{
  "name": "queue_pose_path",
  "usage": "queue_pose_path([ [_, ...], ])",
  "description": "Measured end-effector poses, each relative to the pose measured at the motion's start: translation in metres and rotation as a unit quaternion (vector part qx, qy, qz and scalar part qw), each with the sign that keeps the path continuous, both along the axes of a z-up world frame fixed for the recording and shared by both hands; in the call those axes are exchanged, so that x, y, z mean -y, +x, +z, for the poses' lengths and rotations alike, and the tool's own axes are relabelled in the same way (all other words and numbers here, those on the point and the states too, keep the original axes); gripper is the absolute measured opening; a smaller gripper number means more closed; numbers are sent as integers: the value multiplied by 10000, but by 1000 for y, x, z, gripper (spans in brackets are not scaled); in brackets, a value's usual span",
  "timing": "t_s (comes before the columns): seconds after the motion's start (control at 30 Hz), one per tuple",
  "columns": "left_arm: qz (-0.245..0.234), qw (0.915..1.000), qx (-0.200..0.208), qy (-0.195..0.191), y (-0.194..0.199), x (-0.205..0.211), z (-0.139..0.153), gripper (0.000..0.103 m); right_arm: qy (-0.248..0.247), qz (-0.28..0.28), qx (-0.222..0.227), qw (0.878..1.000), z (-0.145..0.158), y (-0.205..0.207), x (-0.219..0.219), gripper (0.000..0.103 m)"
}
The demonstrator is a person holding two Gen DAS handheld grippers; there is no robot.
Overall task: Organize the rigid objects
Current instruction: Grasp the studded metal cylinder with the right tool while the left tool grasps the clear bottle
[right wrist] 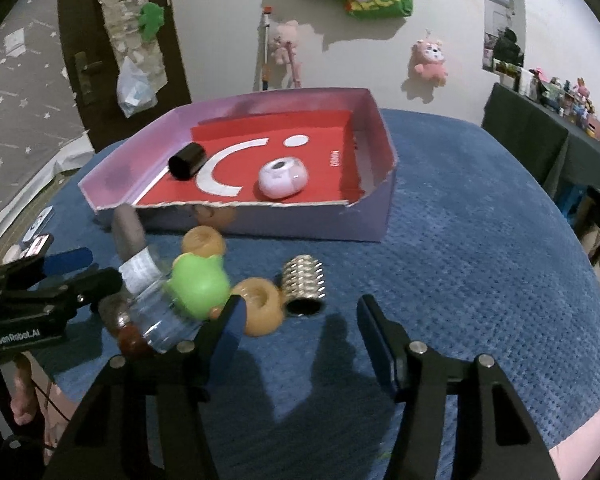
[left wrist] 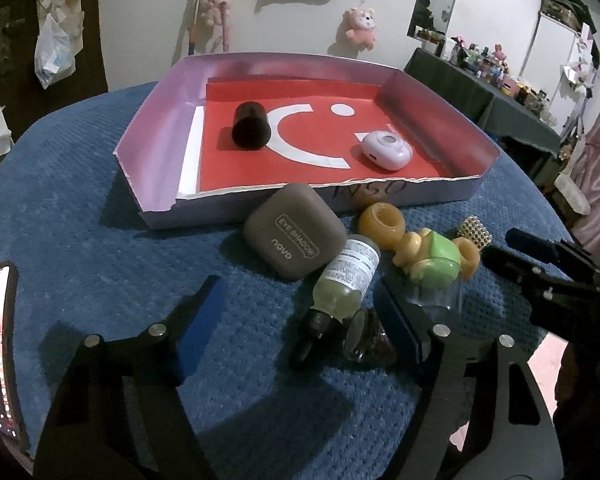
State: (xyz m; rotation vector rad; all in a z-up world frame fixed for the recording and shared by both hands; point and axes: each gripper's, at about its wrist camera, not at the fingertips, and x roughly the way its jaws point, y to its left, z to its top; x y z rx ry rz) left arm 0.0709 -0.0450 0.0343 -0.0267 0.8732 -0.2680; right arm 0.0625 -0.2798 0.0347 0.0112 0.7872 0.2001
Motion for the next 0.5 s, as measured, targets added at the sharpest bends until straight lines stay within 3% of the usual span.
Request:
queue_pose_path([
  [0.33, -113, 9998, -173, -72, 12, 8, -11, 68, -123, -113, -25, 9999, -4, 18, 5, 52],
  [0.5, -254, 9993, -233, -126, 16, 15, -15, 59, -33, -90, -28, 9999, -6, 25, 6, 52],
])
